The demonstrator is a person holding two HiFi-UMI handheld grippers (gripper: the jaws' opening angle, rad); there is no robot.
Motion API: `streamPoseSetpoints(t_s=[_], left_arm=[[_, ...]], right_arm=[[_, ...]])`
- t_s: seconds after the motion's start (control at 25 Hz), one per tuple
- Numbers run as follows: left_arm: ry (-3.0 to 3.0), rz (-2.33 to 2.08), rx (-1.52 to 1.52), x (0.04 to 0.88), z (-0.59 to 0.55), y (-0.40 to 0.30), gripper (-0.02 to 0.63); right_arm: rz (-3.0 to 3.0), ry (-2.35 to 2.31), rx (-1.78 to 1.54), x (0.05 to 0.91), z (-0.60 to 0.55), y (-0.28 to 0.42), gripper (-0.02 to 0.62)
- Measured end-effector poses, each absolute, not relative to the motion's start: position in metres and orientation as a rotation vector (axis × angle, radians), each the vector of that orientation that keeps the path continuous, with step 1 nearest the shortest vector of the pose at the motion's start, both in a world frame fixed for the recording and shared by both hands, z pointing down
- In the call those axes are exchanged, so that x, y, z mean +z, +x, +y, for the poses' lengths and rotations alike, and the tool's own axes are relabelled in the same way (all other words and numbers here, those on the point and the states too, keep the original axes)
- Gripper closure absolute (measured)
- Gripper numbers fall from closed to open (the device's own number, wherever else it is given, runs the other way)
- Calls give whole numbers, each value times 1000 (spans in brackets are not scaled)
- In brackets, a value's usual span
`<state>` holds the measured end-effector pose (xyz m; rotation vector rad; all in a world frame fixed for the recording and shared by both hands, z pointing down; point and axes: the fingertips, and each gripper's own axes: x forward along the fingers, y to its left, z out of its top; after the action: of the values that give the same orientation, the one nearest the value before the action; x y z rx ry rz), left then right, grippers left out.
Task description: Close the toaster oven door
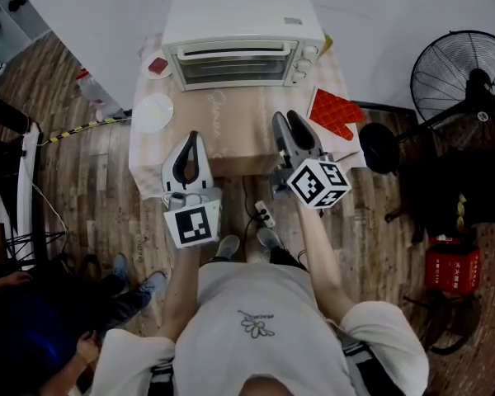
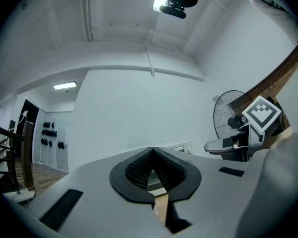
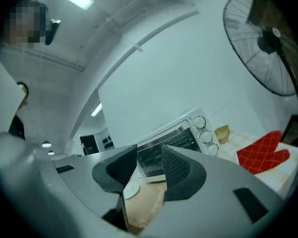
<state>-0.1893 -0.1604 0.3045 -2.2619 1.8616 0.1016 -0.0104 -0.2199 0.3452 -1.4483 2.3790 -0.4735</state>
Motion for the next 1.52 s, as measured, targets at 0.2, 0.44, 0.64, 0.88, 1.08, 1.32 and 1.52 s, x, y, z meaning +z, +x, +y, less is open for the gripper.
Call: streamPoseSetpoints(t_s=[0.2,0.44,0.64,0.88,1.08,1.32,1.52], left_arm=[[-2259,1850,105,304,-155,-185,591],[-2267,1822,99,305,-143,-181,591],[-2274,1811,121,301,-134,-177,591],[-2331,1814,130,299,-127,-172,592],[-2321,1824,123,296,-127,-173,591],[-2308,1839,122,298,-127,-175,591],[-2302,1843,124,297,-127,-176,591]], right_arm=[[2508,-1606,-225,345,-191,-21,474],[2566,-1731,-24,344,-170,-24,509],[2565,-1754,91,332,-151,-24,569],[2545,-1781,103,330,-137,-23,585],[2553,-1793,62,336,-136,-19,586],[2555,-1782,18,340,-136,-17,586],[2554,-1783,17,340,-137,-15,586]])
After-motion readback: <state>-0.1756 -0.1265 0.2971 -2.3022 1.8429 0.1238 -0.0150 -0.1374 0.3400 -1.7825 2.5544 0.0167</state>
